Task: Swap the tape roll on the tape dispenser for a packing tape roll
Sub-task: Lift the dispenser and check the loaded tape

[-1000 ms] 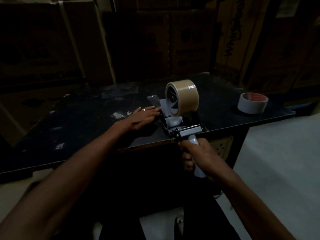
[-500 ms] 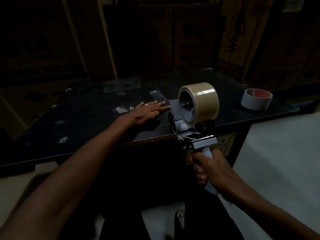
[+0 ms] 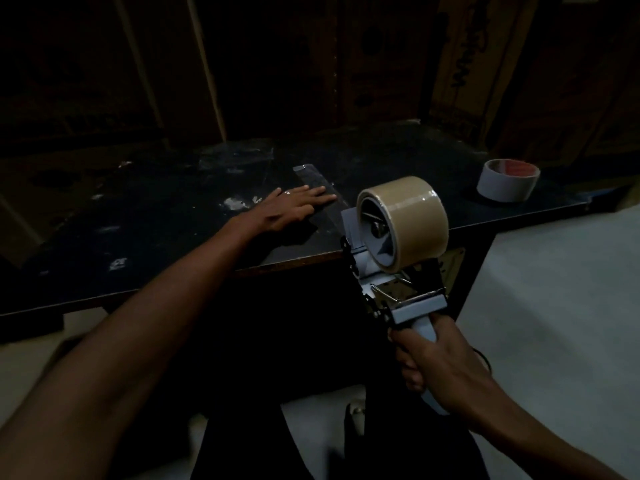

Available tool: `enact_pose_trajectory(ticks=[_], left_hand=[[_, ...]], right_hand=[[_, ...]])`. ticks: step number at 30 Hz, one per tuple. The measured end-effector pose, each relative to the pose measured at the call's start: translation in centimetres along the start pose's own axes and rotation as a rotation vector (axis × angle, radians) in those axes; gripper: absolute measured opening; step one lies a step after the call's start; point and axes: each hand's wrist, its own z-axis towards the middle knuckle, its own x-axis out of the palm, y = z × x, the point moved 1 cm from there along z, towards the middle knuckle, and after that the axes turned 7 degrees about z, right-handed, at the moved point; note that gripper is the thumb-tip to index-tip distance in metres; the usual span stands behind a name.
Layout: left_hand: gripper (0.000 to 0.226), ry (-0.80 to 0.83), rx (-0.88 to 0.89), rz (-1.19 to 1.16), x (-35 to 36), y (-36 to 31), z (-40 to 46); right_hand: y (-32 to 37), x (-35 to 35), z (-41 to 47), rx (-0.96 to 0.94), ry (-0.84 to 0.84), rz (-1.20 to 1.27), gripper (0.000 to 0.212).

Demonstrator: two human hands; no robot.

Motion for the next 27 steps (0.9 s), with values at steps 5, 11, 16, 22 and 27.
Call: enact_pose_trajectory(ticks=[5, 11, 16, 22, 27], left_hand=[[0.059, 0.0, 0.006, 0.022, -0.1, -0.2, 0.0], [0.056, -0.004, 0.004, 0.012, 0.1, 0.1, 0.0], [0.05, 0.001, -0.016, -0.01, 0.1, -0.2, -0.1], [0.045, 0.003, -0.021, 0.0, -0.2, -0.7, -0.5], [0.05, 0.006, -0.019, 0.016, -0.7, -1.2, -0.8]], right_hand=[[-0.7, -0.1, 0.2, -0.019, 0.005, -0.021, 0.026], [-0.7, -0.2, 0.0, -0.03, -0.003, -0.041, 0.029], [-0.6, -0.5, 0.1, 0.025, -0.017, -0.091, 0.022], [1.1, -0.7, -0.6, 0.007, -0.003, -0.179, 0.018], [1.6, -0.4, -1.0, 0.045, 0.005, -0.158, 0.018]])
